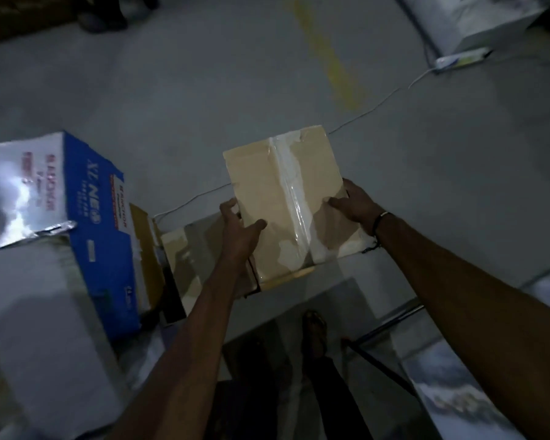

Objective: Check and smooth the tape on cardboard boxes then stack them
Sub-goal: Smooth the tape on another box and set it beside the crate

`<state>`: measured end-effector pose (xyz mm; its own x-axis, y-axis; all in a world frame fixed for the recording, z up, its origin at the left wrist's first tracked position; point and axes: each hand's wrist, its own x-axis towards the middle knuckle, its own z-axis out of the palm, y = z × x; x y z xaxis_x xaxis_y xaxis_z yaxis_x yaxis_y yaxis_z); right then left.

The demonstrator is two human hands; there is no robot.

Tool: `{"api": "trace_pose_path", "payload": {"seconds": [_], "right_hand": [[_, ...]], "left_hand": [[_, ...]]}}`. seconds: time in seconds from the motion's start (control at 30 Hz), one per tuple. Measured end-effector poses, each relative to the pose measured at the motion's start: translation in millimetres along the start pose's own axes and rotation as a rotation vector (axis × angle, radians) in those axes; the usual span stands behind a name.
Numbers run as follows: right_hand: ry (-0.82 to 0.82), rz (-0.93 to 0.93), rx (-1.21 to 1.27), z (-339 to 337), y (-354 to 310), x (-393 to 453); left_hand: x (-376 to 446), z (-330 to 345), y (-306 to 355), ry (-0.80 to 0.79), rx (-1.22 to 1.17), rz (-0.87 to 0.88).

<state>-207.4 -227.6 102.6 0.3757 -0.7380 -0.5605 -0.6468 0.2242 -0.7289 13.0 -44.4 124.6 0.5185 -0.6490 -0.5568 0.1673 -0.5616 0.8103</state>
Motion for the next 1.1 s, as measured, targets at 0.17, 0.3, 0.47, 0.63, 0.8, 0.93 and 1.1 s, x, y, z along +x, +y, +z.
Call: {"api": "trace_pose_path", "payload": {"seconds": [0.17, 0.3, 0.47, 0.63, 0.8, 0.93, 1.1], "right_hand": [[0.095, -0.104, 0.045, -56, -87, -115], [0.209, -0.172, 0.093, -101, -122, -215], [0.402, -0.18, 0.115, -146, -113, -340], [0.621, -0.056, 0.189, -166, -44, -454], [0.79, 0.112, 0.265, -166, 51, -542], [0.886, 0.201, 0.398, -160, 152, -581], [0.96, 0.269, 0.526, -144, 185, -636]], "left_hand": [[-91, -20, 99, 0.003, -0.009, 0.154], [-165, -20, 161, -0.031, 0.047, 0.301], [-246, 11, 197, -0.155, 0.105, 0.381], [-316, 68, 186, -0.356, 0.211, 0.426], [-375, 143, 151, -0.569, 0.339, 0.431], [-419, 200, 123, -0.68, 0.474, 0.418], [-462, 250, 100, -0.812, 0.612, 0.497]]}}
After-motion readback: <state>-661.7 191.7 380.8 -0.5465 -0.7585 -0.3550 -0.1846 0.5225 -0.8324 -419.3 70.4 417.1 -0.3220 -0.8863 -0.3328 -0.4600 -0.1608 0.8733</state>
